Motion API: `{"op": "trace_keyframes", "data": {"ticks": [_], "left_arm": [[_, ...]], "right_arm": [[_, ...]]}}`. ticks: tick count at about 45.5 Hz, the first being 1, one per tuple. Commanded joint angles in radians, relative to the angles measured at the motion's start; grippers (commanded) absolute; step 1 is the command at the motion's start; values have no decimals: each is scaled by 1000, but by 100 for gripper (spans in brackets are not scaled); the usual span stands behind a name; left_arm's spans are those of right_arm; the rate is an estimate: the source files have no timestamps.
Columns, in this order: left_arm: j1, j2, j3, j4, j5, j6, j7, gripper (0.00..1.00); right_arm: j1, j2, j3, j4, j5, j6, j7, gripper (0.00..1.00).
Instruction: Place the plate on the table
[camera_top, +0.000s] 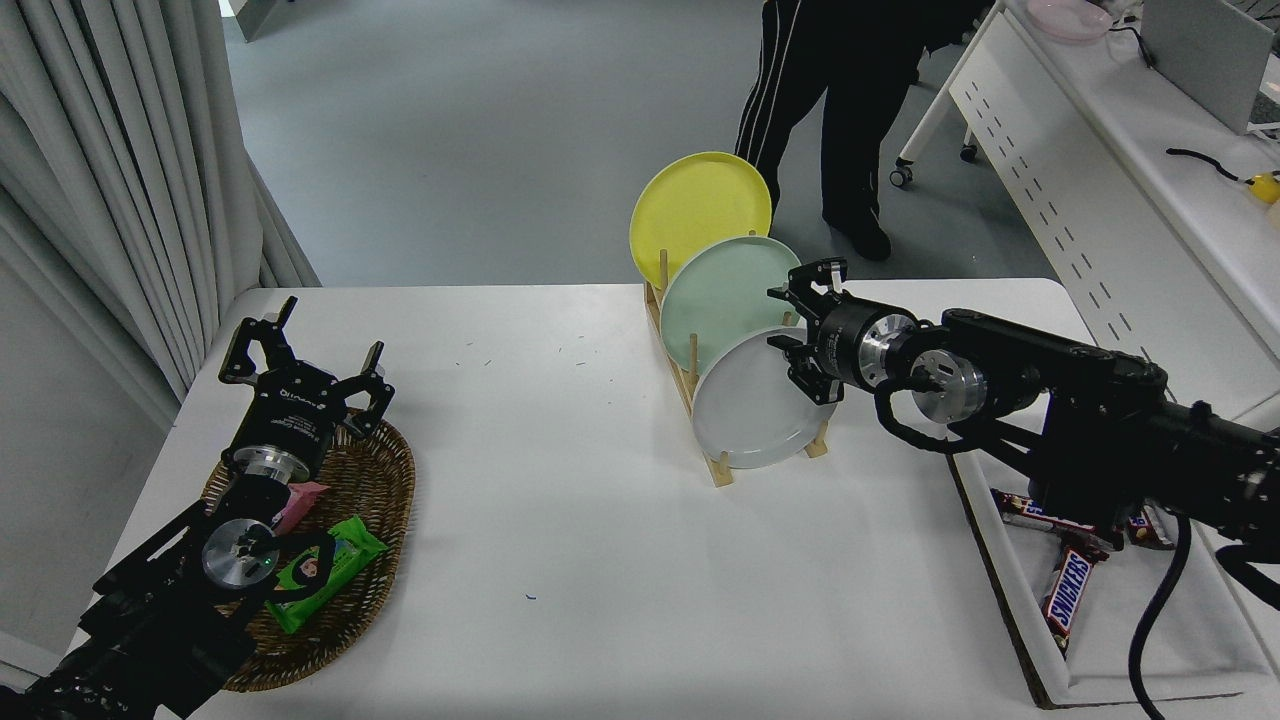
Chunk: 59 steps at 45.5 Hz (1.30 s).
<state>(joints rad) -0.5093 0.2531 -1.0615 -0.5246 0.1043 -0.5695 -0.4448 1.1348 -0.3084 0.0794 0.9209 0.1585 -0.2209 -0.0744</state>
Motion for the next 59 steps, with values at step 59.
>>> {"op": "trace_keyframes", "data": {"ticks": [59], "left_arm": [[0, 0, 0, 0, 0, 0, 0, 100]], "right_arm": [[6, 0, 0, -2, 13, -6, -47, 30]]}}
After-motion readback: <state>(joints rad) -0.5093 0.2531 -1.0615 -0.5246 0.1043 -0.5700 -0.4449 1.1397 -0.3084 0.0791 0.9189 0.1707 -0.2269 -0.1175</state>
